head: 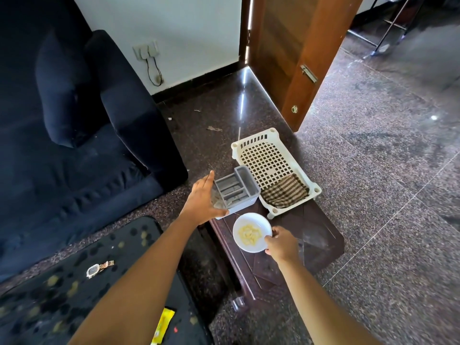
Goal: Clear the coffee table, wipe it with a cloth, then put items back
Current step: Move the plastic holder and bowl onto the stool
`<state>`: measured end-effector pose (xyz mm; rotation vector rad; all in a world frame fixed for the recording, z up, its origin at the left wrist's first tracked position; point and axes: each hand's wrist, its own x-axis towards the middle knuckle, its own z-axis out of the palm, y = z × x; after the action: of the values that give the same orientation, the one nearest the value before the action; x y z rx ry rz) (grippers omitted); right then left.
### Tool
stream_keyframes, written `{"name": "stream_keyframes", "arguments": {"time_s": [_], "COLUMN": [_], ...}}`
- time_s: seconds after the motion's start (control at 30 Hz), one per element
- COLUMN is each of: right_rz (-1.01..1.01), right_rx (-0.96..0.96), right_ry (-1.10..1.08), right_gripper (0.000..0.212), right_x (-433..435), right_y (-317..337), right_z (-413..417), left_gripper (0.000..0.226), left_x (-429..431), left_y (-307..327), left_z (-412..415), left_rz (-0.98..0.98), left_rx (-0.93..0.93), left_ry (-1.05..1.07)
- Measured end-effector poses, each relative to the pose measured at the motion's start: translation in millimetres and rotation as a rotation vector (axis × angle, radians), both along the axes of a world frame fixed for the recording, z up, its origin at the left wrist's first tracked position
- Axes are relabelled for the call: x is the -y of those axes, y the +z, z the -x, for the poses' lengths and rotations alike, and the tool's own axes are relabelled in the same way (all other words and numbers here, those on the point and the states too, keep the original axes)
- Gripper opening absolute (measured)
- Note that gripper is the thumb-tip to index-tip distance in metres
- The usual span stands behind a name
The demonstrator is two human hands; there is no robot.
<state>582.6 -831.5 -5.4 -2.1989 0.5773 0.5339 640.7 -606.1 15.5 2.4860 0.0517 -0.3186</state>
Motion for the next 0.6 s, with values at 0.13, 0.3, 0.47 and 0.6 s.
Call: {"name": "stream_keyframes", "arguments": {"time_s": [0.13,0.3,0.47,0.6], "right_rz": [-0.014,0.033,0.243,0.21], "right_rx": [-0.009,0.002,0.162,0.36], "right_ry": [-0.061,-0.071,-0.034,0.121], "right_gripper": [0.021,0.026,0.04,0.032], "right_x": [-7.0,-16.4,-30.2,-74.0], "right_y": [-8.0,-6.5,24.2,46.4], "right_z": [-7.7,-15.0,3.0,44.6], "left_gripper": [0.123,0.125,0.122,0.1], "left_x": [-1.0,-2.5,-10.0,-38.8], "left_y": [-0.9,-2.3,11.6,28.9], "left_z": [-0.2,1.0,31.9,94.7], "left_rz": [0.025,0.045,0.129,0.217], "left_rx": [-0.029,-0.038,0.031,0.065], "left_ry": [-0.005,-0.026,0.093,0.318]}}
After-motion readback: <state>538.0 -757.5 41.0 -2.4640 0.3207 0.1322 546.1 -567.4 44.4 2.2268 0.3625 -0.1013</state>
